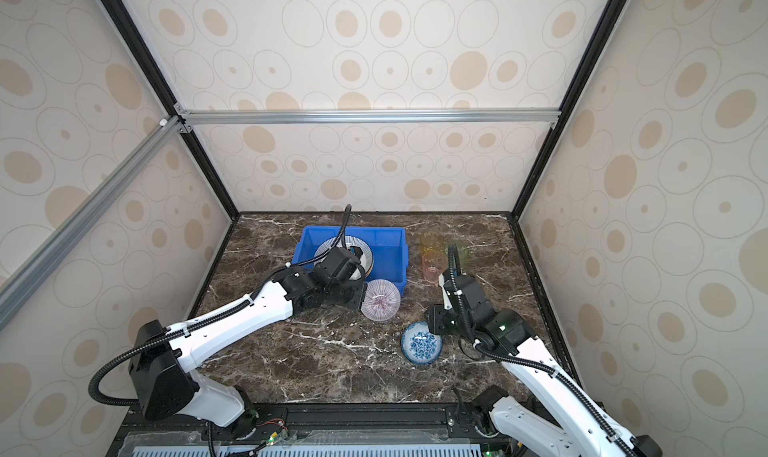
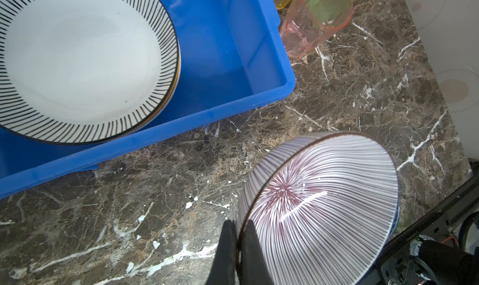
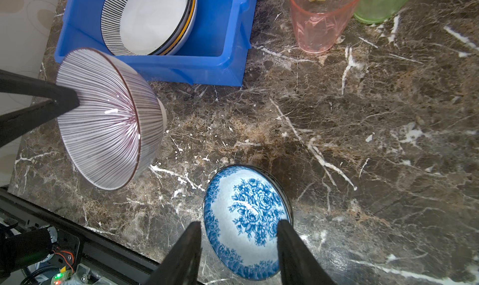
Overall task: Place the mixed dishes into the plastic bin
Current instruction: 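Lift the purple-striped bowl off the blue floral bowl with the left gripper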
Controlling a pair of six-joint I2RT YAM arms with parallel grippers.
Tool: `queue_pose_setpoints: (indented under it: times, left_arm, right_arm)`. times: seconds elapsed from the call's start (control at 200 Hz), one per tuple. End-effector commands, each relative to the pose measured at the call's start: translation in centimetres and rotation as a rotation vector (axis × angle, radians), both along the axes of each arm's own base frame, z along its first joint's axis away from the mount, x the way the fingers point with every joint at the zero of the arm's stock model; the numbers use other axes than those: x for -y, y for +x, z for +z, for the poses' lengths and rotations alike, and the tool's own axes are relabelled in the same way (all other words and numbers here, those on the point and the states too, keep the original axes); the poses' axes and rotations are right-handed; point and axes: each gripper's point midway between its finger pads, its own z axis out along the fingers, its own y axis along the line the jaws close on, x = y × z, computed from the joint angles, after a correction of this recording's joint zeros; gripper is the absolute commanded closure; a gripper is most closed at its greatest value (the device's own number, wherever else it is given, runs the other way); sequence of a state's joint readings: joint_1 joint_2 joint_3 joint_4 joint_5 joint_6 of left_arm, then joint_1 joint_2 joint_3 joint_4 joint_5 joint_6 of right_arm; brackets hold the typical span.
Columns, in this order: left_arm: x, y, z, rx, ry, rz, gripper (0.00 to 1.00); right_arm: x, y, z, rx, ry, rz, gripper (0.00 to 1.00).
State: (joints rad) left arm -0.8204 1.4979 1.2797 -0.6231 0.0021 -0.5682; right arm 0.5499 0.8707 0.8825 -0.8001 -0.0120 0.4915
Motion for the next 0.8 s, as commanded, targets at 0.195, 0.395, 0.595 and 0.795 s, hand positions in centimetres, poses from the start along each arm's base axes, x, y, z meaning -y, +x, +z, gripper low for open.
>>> queue_pose_setpoints:
  times: [0.195,0.395,0.595,0.795]
  left_arm:
    - [-2.1,2.4,3.4,0.073,-0.034,0.020,1.00]
    - [-4.1,3.9,3.5,0.067,-0.023,0.051,1.00]
    - [-5.3,5.4,4.0,0.077,-0.029,0.069,1.00]
    - [-6.4,6.9,4.5,0.084,-0.038,0.087,1.00]
  right_arm:
    - [-0.8,0.9,1.1,0.020,0.009,0.008,0.50]
    - [-1.0,1.4,0.8,0.014,0.012,-0.004,0.50]
    - [-1.4,1.9,0.7,-0.003,0.004,-0.004,0.50]
    - [-1.4,2.4,0.8,-0.004,-0.008,-0.010,0.50]
